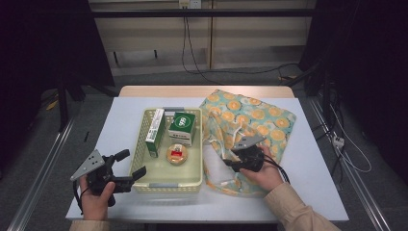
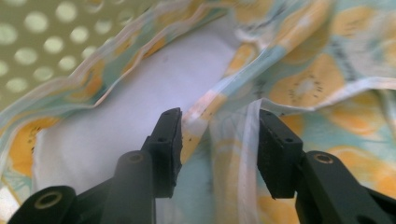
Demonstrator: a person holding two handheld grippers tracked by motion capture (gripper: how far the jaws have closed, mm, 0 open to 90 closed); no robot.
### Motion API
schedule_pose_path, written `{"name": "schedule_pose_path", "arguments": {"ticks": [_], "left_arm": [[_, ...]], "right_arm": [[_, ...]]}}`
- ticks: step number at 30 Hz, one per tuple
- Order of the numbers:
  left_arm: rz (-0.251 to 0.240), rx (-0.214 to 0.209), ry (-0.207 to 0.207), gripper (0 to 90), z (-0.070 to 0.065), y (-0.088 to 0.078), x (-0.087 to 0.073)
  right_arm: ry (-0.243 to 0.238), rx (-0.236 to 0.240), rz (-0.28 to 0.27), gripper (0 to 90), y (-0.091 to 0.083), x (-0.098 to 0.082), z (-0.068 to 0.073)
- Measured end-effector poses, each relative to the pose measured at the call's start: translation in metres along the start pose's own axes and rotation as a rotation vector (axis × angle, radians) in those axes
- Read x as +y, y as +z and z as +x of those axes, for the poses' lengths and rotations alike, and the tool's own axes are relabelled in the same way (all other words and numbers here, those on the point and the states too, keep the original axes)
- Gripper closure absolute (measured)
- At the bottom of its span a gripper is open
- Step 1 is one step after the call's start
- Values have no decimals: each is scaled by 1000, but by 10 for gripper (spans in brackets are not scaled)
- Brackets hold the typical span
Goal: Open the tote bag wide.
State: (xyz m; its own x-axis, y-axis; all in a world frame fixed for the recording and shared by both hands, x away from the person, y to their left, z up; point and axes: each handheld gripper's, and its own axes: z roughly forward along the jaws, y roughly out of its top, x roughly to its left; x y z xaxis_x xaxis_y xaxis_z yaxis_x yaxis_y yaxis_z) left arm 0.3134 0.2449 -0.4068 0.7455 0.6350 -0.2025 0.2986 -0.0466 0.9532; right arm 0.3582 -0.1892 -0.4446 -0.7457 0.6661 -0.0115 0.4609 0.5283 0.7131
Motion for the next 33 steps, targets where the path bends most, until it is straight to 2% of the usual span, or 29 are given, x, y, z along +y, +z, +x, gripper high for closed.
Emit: {"name": "schedule_pose_path", "arguments": {"ticks": [2,4,7,10,12,17,22,24,26,27,31,33], "left_arm": [[1,-2,-1,51,0,0,0],[-2,-1,1,51,0,0,0],[-4,1,-6,51,1,-1,0],[-1,0,-3,51,1,0,0],[4,-1,3,51,1,0,0],[-5,0,-2,51,0,0,0],[-2,-3,-2,51,0,0,0],[-4,-3,0,51,0,0,1],[-4,-4,-1,51,0,0,1],[-1,-4,3,51,0,0,1],[3,-5,5,51,0,1,0],[1,-4,2,51,1,0,0]], "right_arm": [[-12,3,20,556,6,-2,4],[-32,-36,35,516,8,-3,3],[8,-69,8,516,1,-2,-7],[32,-108,4,511,-8,-1,-17],[27,-120,3,506,-12,0,-19],[5,-185,-16,506,-20,6,-17],[-42,-154,-20,584,-20,11,-6],[-69,-128,-7,704,-17,11,-2],[-75,-99,-1,763,-13,11,0],[-74,-67,14,801,-7,10,2],[-79,-42,19,805,1,9,6],[-66,-53,11,721,3,10,8]]}}
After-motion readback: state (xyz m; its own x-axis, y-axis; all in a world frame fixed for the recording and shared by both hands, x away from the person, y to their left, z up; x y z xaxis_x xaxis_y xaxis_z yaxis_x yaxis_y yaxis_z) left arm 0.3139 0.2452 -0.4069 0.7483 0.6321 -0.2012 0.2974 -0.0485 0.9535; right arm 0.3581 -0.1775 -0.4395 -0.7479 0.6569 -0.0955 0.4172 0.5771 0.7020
